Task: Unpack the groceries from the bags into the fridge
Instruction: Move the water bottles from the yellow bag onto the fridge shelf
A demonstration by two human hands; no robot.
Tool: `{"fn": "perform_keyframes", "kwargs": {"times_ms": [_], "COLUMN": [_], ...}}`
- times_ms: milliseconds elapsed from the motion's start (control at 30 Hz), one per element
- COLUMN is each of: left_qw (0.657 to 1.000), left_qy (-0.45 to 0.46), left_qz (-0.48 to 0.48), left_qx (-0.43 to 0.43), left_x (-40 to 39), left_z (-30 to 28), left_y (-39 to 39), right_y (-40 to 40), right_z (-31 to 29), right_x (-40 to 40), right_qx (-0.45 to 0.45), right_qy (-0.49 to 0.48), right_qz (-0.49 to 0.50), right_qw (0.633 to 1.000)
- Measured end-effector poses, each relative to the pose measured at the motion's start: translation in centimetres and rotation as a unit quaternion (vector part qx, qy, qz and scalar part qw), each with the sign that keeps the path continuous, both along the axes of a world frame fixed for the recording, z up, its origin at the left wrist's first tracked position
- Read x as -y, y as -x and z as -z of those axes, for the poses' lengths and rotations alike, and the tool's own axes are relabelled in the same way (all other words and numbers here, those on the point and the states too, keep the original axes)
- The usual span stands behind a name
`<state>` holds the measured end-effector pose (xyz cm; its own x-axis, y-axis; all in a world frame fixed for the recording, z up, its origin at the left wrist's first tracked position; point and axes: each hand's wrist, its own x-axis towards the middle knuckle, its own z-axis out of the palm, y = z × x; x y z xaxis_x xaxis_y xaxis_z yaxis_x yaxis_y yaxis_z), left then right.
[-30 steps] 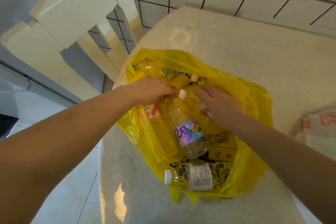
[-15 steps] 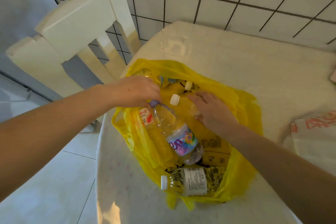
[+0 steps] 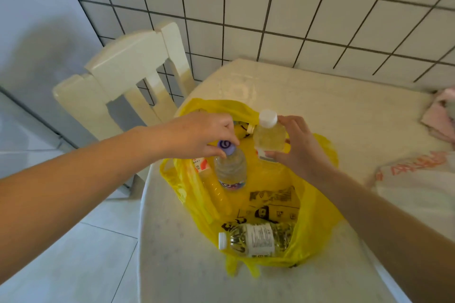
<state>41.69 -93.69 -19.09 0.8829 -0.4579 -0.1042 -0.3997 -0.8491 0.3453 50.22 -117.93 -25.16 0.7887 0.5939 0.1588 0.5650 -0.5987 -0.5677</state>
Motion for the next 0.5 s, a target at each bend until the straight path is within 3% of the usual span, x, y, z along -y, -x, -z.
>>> {"fn": "perform_keyframes", "kwargs": {"times_ms": [133, 267, 500], "left_qw": [0.986, 0.941, 0.877], "left_qy": [0.131, 0.262, 0.350], "left_qz": [-0.100, -0.212, -0.329], "left_qx": [0.018, -0.024, -0.011], "left_x": [1.5, 4.4, 7.3], "left_z": [2.5, 5.0, 7.0], "left_y": [2.0, 3.9, 4.5], "right_y": [1.3, 1.6, 1.8], "right_z": [0.4, 0.6, 0.3], "right_x": [1.6, 2.5, 3.1], "right_qx": [-0.006, -0.061, -0.078], "right_qy": [-0.018, -0.040, -0.056], "right_qz": [0.009, 0.058, 0.103], "right_qw": [1.000, 0.996, 0.990]}}
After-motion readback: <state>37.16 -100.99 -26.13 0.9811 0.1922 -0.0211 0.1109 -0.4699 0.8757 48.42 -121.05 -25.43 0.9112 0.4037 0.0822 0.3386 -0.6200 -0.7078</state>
